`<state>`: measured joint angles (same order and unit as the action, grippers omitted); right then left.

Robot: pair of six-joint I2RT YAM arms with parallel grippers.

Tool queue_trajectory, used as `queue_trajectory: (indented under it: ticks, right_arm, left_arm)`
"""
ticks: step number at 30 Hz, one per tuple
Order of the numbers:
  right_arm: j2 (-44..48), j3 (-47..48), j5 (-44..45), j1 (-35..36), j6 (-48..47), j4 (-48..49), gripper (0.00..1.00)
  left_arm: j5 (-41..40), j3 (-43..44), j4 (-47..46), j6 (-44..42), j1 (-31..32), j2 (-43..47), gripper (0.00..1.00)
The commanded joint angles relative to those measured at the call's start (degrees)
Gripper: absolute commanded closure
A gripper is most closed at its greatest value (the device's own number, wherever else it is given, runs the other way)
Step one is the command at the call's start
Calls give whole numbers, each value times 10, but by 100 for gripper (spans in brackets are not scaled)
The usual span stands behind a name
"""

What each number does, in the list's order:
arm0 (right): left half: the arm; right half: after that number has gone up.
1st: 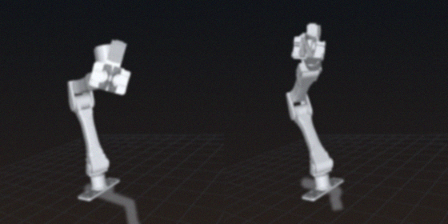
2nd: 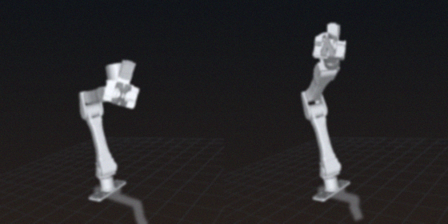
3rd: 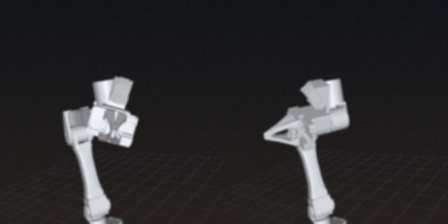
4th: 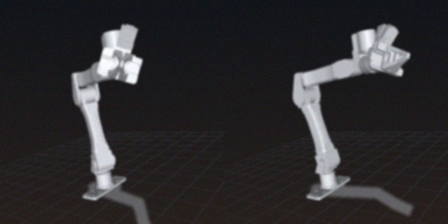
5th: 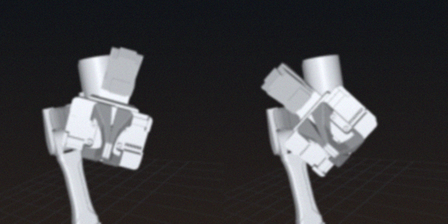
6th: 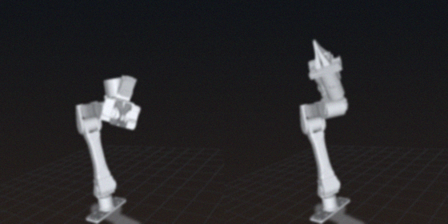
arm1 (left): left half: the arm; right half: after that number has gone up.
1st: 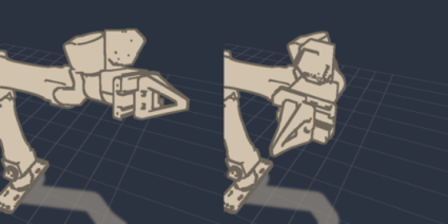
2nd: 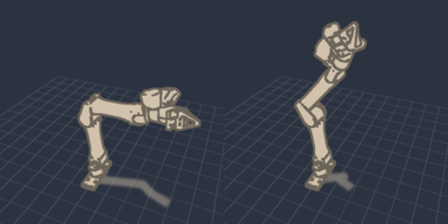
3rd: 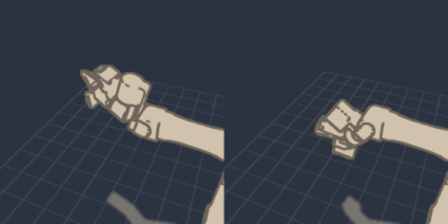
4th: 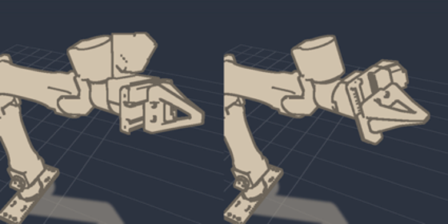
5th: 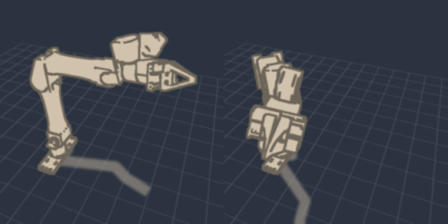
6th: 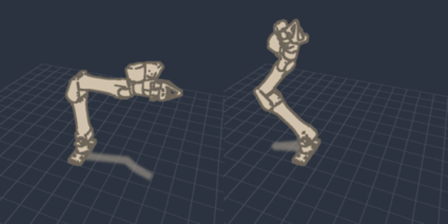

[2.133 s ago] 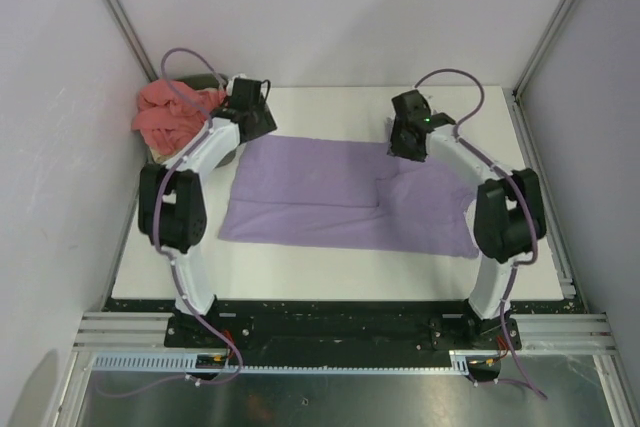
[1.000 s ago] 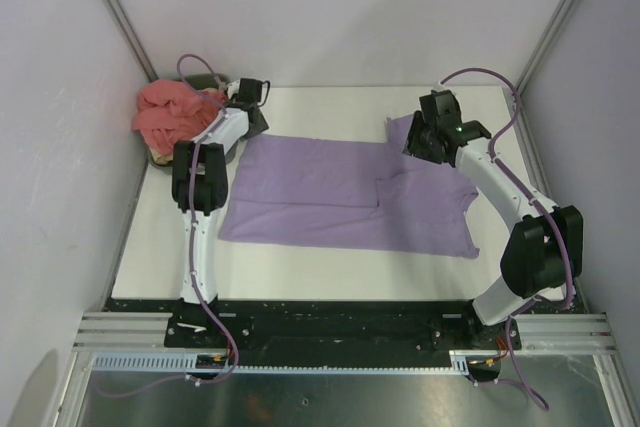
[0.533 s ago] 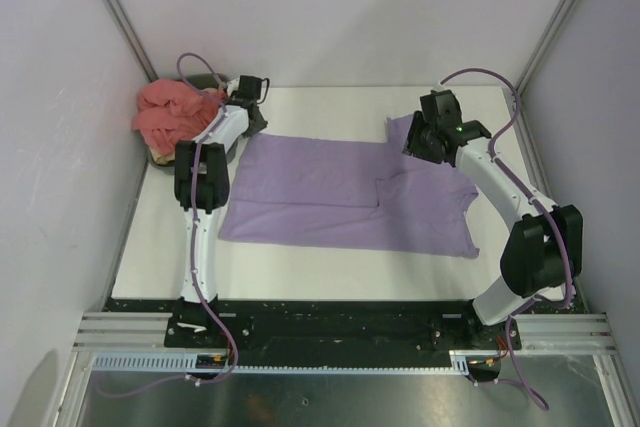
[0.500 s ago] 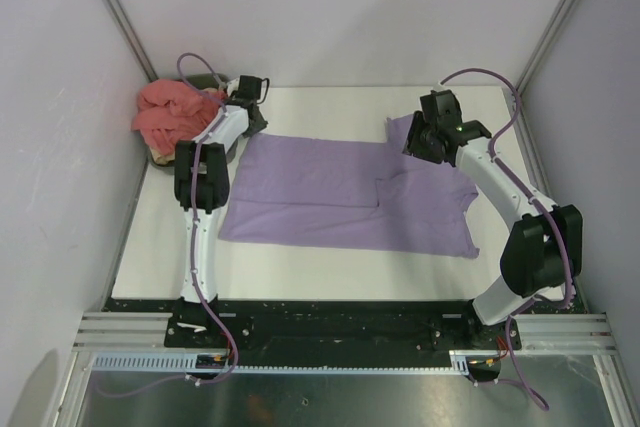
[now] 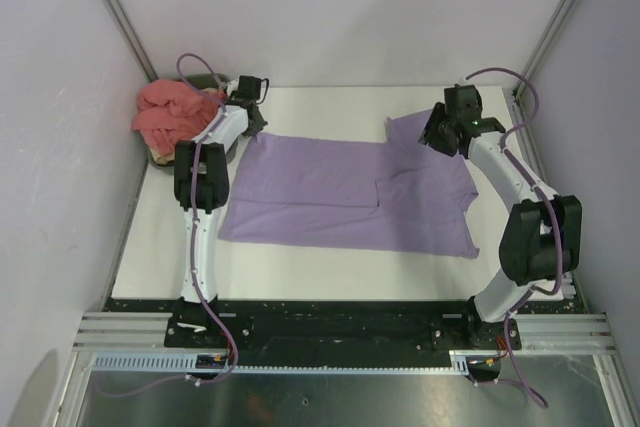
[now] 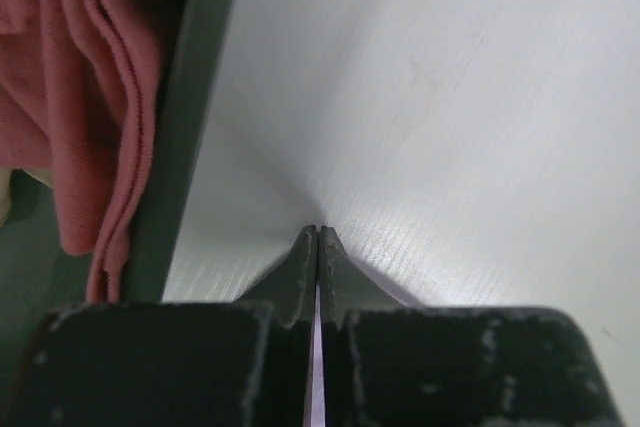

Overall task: Fold and stack the t-shirts
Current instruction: Grap the side of the flattened tshirt furthest away from the robot with both arms

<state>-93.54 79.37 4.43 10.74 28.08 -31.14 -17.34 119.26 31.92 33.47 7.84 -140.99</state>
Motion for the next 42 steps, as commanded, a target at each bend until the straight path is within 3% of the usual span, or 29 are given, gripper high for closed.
queue_trajectory:
  ticks: [1,10,23,36,42]
  right_arm:
    - [-45,2,-20,-44,23,75,50]
    - [-197,110,39,-115,18,90,48]
    - [-350,285,80,-128,-4,29,47]
    - [-381,264,99,-120,-15,14,49]
    - [-386,273,90,-118,-19,15,63]
  left_arm:
    - [2,-10,3,-11,-2,39,100]
    - [25,-48,-21,-37,3,85,100]
    - [44,-56,-29,-43,6,92,100]
    - [44,-63,-33,-43,6,86,100]
    - [42,-63,-35,-42,6,88,100]
